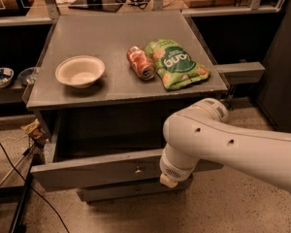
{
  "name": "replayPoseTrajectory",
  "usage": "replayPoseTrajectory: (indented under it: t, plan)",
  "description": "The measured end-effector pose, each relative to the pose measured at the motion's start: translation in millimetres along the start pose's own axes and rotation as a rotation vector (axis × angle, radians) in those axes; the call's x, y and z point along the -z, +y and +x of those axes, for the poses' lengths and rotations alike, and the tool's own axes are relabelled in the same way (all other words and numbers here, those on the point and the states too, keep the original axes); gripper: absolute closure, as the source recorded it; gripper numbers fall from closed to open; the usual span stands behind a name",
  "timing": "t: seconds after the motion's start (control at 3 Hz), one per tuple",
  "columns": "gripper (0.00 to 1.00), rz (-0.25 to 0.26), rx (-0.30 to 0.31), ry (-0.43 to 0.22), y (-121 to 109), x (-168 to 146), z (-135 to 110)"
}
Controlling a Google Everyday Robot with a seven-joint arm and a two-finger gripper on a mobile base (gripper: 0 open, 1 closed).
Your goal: Close top drawer
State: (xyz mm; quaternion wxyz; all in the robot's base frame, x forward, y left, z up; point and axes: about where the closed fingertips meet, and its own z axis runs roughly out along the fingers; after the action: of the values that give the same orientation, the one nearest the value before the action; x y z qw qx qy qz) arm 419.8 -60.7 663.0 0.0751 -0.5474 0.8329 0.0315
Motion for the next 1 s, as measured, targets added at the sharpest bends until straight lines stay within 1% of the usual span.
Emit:
replayPoseTrajectory:
  t: [0.33, 0.67, 1.0]
  plan:
    - [1.00, 0.029, 0.032, -0.056, -6.8, 11.0, -7.8]
    - [1.00, 0.044, 0.101, -0.104, -7.6, 16.9, -17.9]
    - [1.00, 0.038, 0.132, -0.118, -5.6, 16.8, -22.7]
